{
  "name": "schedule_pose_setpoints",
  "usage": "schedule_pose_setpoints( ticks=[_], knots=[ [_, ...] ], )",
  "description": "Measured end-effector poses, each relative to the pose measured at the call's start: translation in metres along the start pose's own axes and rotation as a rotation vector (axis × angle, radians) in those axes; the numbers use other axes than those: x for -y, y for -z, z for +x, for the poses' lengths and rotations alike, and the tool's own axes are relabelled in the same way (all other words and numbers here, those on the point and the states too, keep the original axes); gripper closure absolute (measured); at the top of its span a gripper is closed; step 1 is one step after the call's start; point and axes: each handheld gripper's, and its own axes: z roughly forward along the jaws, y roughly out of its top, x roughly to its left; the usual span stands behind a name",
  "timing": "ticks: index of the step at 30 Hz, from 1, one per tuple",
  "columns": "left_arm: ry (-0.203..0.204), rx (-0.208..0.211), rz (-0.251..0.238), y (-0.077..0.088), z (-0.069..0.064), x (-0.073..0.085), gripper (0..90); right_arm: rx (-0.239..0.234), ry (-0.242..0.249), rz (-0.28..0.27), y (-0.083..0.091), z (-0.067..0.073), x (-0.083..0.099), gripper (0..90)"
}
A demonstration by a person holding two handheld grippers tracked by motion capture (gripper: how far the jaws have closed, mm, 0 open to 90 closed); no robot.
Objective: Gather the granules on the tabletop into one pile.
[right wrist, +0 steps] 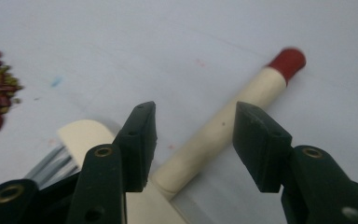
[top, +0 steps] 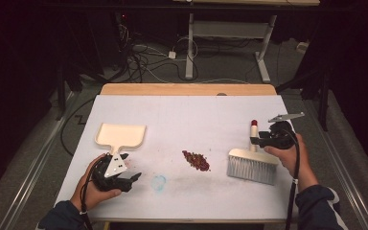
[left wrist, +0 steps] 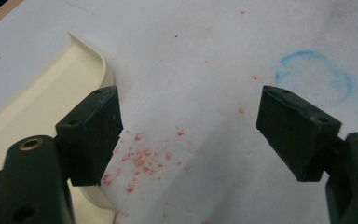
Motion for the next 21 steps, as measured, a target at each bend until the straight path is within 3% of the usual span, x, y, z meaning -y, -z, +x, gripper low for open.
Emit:
schedule_pose_setpoints(
  ticks=[1, 3, 7, 12, 15, 21],
  knots=[
    [-0.001, 0.000, 0.000, 0.000, 0.000, 0.000, 21.3, 0.012, -0.019, 0.011, -0.005, 0.000, 0.001, 47.4],
    [-0.003, -0.001, 0.001, 0.000, 0.000, 0.000, 21.3, 0.084, -0.025, 0.051, -0.017, 0.002, 0.002, 46.5],
    [-0.005, 0.003, 0.005, -0.001, 0.000, 0.000, 21.3, 0.139, -0.032, 0.113, -0.035, 0.006, 0.004, 44.7],
    [-0.009, 0.006, 0.008, -0.001, -0.001, 0.000, 21.3, 0.122, -0.008, 0.110, -0.040, 0.006, 0.002, 48.0],
    [-0.011, 0.008, 0.008, -0.001, 0.000, 0.000, 21.3, 0.116, -0.021, 0.099, -0.043, 0.003, -0.001, 49.4],
    [-0.009, 0.011, 0.007, -0.002, 0.000, 0.000, 21.3, 0.144, -0.004, 0.105, -0.047, 0.004, -0.005, 49.4]
  ],
)
